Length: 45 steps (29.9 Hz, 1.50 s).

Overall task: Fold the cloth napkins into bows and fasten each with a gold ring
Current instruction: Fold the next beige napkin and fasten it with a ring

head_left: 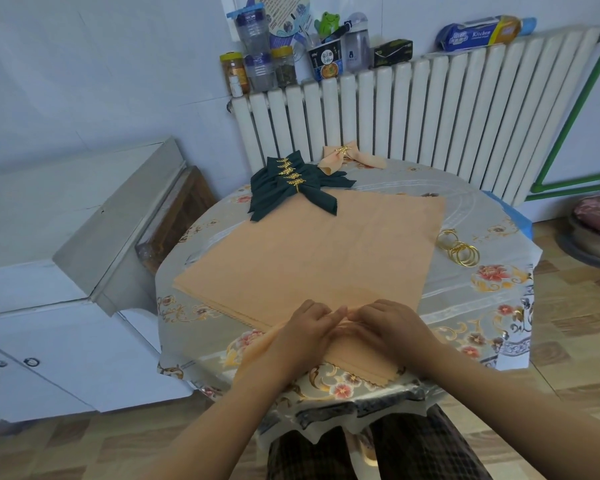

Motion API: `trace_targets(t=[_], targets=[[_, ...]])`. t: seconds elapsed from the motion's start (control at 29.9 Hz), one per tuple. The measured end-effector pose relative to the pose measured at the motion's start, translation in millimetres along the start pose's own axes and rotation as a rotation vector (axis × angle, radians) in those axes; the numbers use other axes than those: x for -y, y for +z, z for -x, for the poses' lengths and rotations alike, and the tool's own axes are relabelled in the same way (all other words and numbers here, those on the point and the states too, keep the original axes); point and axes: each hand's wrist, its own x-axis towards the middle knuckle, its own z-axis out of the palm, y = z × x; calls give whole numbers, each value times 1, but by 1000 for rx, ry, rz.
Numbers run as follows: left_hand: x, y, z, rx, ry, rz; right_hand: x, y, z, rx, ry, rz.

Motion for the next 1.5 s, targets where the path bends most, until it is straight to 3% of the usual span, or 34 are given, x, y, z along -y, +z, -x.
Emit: trace_targets(t=[0.13,0.3,0.47,0.73,0.94,1.3,1.5], targets=[[-1,-2,-12,-48,-53,73,0,-7,2,-68,122,-56],[10,2,-44,-143,-42,-34,-27,-24,-9,-163,278,17],[11,9,-81,-164,-59,-111,-79,-43,-17,-230,617,155],[15,47,-105,-231,-84,-159,-138,-66,-34,-159,990,264],[16,54,-104,-266,-99,-123,-159,-65,-48,94,1116,396],[18,55,-104,-257,-126,-88,-161,-59,-61,216,1092,505],[19,55,-102,-260,-121,-103,-152,-57,-52,-56,900,335]])
